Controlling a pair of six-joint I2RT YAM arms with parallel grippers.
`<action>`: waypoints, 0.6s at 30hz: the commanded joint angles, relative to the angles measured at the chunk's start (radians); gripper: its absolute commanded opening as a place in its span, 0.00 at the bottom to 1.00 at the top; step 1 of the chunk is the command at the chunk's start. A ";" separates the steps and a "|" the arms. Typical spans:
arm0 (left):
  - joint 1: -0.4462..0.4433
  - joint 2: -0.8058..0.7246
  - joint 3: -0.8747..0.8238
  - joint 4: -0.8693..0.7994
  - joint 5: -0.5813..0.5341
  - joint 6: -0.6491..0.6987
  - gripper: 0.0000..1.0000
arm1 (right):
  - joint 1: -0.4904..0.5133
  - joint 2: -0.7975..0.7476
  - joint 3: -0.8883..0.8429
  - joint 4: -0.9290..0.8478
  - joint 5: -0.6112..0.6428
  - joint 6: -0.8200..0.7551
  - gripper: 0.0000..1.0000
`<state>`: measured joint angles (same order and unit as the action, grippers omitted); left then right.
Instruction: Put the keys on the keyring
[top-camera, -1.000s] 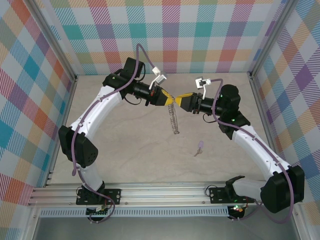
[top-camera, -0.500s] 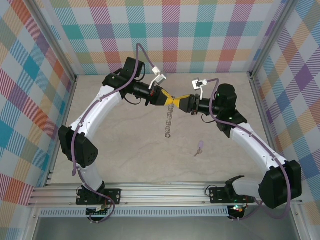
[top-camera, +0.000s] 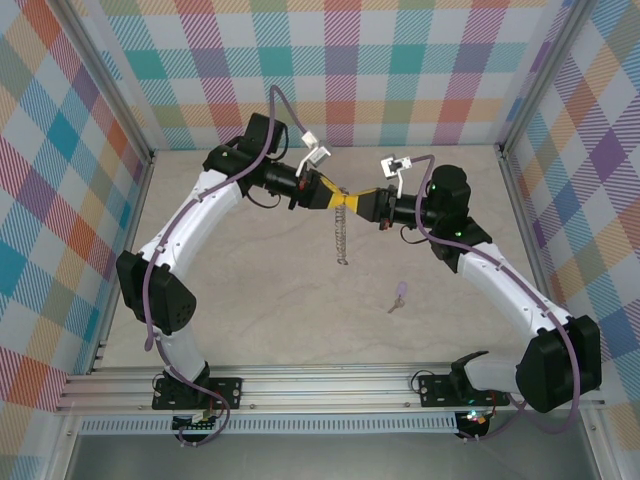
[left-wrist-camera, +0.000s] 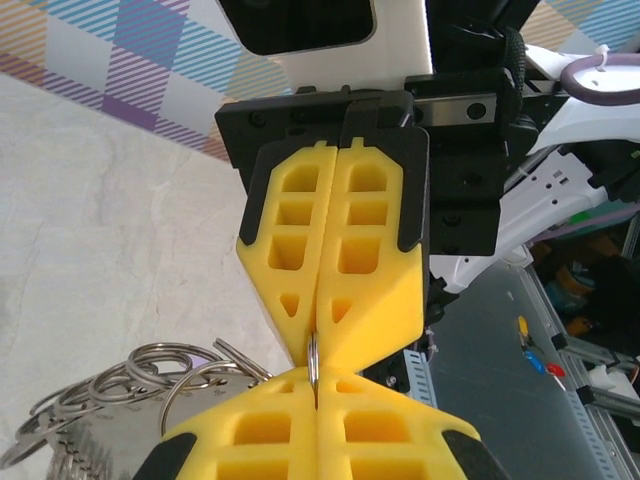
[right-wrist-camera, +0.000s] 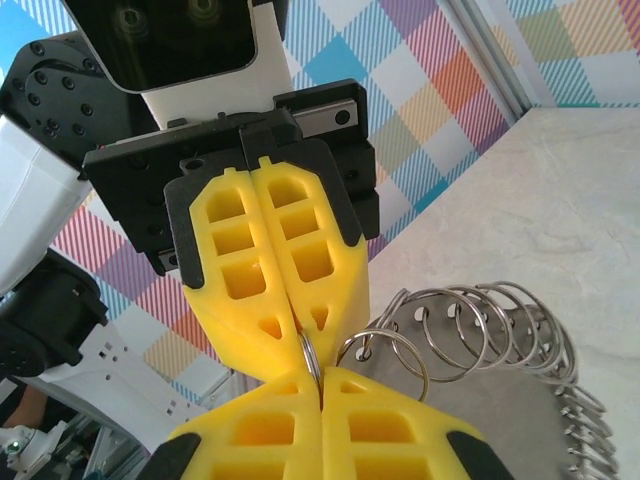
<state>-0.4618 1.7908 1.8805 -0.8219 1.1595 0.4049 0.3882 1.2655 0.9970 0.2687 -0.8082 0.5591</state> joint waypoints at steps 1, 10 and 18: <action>0.009 -0.037 -0.005 0.094 -0.012 -0.074 0.00 | 0.002 -0.017 0.020 0.011 0.078 -0.035 0.00; 0.038 -0.119 -0.109 0.319 -0.242 -0.270 0.31 | 0.000 -0.046 0.001 0.074 0.150 -0.048 0.00; 0.066 -0.171 -0.159 0.456 -0.398 -0.406 1.00 | 0.000 -0.097 -0.031 0.193 0.200 -0.003 0.00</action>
<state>-0.4088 1.6615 1.7367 -0.4492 0.8371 0.0662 0.3885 1.2125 0.9726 0.3416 -0.6342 0.5419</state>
